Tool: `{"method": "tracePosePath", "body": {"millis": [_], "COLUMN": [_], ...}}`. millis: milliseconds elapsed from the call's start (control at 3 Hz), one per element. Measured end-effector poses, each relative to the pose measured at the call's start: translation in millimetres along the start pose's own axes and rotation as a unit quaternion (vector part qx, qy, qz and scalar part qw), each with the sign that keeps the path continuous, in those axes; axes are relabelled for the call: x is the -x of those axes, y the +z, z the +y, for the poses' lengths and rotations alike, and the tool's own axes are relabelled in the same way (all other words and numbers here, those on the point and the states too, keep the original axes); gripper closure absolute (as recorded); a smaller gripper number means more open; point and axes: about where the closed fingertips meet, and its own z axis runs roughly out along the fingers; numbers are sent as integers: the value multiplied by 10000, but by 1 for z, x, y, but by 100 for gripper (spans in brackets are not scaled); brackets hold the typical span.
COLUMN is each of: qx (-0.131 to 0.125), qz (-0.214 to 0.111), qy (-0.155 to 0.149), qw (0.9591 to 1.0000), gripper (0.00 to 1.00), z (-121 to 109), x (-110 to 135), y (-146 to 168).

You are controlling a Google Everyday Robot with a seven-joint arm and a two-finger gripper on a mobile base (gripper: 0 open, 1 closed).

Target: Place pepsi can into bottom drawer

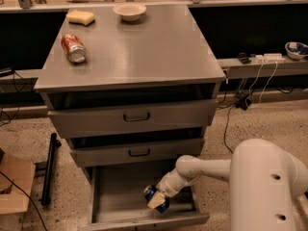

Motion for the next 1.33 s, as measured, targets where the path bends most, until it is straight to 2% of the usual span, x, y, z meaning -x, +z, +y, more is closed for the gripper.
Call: {"method": "tracePosePath", "body": {"millis": [333, 667, 1000, 1333], "qx": [-48, 85, 192, 166], "qz": [-365, -363, -240, -254], "qy": [86, 425, 711, 727], "qw": [9993, 9984, 9970, 9969], "gripper": [100, 76, 53, 30], "z": [-26, -57, -71, -75], "x": [-18, -43, -60, -61], "y": [19, 63, 94, 96]}}
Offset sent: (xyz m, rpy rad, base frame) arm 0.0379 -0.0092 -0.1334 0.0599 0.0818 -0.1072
